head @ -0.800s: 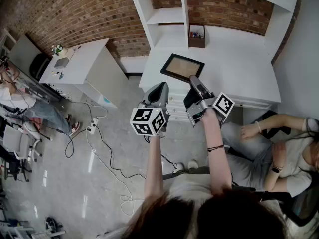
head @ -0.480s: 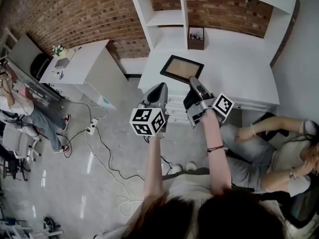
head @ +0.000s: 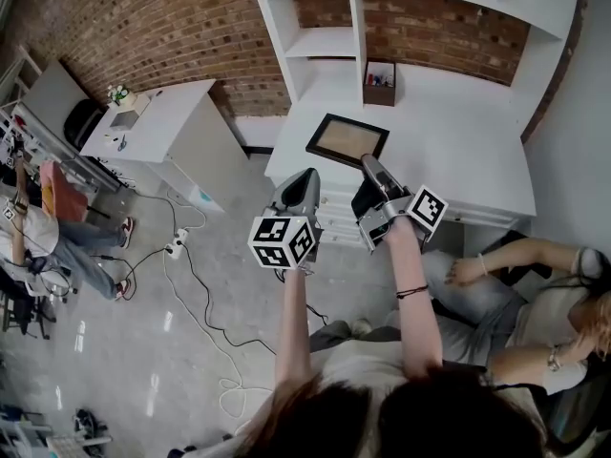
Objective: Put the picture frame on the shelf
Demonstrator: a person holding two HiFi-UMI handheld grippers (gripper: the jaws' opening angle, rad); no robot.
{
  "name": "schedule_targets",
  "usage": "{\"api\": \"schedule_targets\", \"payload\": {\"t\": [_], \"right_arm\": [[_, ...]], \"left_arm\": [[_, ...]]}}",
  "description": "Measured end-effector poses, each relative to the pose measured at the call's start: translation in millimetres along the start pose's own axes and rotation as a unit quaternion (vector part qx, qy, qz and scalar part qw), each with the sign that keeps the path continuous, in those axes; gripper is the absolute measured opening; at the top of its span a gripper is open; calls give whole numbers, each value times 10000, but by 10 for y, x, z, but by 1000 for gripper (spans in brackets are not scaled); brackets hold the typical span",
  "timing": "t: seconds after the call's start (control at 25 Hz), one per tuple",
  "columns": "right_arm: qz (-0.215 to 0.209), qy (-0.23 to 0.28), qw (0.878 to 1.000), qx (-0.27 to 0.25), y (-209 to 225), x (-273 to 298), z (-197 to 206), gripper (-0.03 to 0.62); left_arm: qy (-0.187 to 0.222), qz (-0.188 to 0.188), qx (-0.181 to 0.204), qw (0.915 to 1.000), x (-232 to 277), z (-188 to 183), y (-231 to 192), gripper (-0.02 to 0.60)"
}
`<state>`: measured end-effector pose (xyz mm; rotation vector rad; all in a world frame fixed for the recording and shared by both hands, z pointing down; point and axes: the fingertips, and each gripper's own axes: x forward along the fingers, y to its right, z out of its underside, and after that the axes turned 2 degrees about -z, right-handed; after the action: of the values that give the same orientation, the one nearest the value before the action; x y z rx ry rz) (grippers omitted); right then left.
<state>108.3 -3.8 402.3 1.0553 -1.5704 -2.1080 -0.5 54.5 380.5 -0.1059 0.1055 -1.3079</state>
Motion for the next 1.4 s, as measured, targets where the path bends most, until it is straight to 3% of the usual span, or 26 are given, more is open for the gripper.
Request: {"api": "schedule_targets", "payload": {"t": [0.36,0.72,1.4], "right_arm": [[-27,-191,9998,52,154,53,-85,78],[63,67,9999,98,288,290,-197,78],[225,409,9989,88,755,1025,-225,78]], "left_arm": [[126,-486,-1,9987,95,50,-172,11],[94,-187,-39,9998,320,3,-329,11],[-50,206,-104,9997,891,35,-1071,11]]}}
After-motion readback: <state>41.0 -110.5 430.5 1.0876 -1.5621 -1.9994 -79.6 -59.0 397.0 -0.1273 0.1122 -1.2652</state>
